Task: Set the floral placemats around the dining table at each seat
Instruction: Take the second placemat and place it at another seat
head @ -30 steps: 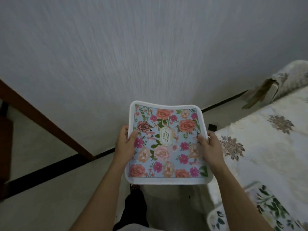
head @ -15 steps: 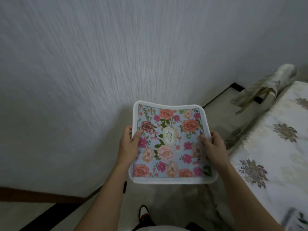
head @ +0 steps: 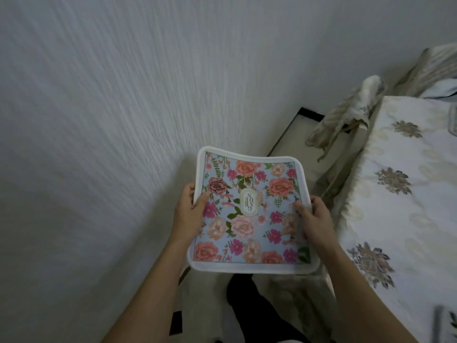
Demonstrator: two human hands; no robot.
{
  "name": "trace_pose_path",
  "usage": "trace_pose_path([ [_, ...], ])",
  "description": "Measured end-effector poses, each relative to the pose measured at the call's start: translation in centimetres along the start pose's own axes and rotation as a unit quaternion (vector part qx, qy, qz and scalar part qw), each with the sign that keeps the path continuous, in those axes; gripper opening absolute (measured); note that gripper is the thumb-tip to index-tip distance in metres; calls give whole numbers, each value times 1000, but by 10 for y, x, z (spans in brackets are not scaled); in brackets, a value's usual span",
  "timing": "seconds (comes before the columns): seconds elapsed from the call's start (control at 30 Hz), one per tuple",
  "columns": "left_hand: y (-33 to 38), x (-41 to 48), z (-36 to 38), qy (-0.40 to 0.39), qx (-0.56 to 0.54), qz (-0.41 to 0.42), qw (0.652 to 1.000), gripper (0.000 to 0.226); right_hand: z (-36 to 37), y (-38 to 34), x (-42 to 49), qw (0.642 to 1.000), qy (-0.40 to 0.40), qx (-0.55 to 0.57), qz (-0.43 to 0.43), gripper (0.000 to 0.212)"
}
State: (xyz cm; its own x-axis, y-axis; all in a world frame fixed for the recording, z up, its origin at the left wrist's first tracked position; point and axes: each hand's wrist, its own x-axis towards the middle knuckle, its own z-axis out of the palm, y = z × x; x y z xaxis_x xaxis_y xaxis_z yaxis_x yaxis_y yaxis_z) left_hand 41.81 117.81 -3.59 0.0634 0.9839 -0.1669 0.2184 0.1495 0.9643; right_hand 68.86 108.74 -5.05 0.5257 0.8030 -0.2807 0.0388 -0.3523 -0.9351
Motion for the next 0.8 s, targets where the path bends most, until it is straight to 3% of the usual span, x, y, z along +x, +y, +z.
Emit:
trace_pose_path([
  [0.43, 74, 212, 142, -78, 29, 18, 996, 3, -44, -42, 203, 996, 79, 46, 13, 18],
  [0.8, 116, 341, 257, -160, 75, 51, 983, 10, -92, -76, 317, 983, 160, 80, 35, 10],
])
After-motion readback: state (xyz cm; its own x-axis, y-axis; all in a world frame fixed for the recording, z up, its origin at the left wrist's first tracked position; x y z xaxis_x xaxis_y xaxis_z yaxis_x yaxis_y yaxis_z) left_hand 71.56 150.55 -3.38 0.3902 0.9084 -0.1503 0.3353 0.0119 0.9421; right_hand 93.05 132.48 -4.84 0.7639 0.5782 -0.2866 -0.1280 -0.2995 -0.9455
